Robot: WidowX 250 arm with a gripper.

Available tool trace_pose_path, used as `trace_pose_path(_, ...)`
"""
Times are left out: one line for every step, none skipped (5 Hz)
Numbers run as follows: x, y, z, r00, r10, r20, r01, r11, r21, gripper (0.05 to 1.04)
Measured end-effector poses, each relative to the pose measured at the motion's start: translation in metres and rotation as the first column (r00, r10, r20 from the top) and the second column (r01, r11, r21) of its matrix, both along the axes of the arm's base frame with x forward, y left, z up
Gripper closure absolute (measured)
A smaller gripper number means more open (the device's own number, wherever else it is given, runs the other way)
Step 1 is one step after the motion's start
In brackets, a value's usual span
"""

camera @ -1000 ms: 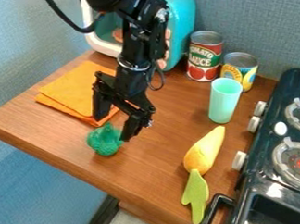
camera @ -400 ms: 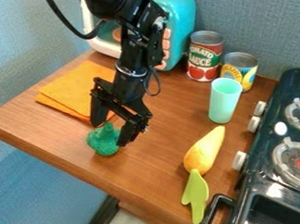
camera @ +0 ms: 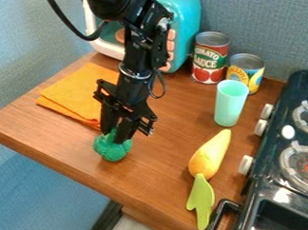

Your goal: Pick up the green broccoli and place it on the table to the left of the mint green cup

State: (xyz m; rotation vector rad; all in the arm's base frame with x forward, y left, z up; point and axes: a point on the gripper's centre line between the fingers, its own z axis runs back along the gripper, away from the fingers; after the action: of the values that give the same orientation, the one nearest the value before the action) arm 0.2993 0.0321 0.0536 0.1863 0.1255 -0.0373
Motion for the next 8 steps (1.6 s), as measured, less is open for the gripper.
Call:
trace_pose_path(-0.001,0.001,0.000,1.000,0.006,-0.005,-0.006,1.000,0.001,0.761)
trace_pose_path(-0.002,0.001,0.003,0.999,0.026,-0.018,-0.026,1.000,0.008,0.761)
trace_pose_path(0.014,-0.013,0.044,0.996,0.020,0.093,-0.012,0.996,-0.087,0.761)
trace_pose_path(0.039,-0.028,0.073,0.986,0.024,0.167,0.006,0.984,-0.177,0.761)
trace_pose_path(0.059,-0.035,0.065,0.990,0.014,0.139,0.016,0.977,-0.214,0.761)
trace_pose_path(0.078,-0.040,0.042,0.996,0.002,0.089,0.019,0.971,-0.237,0.761)
trace_pose_path(0.089,-0.050,0.024,0.999,-0.012,0.052,0.023,0.975,-0.222,0.761)
trace_pose_path(0.091,-0.058,0.015,0.999,-0.027,0.044,0.036,0.977,-0.208,0.761)
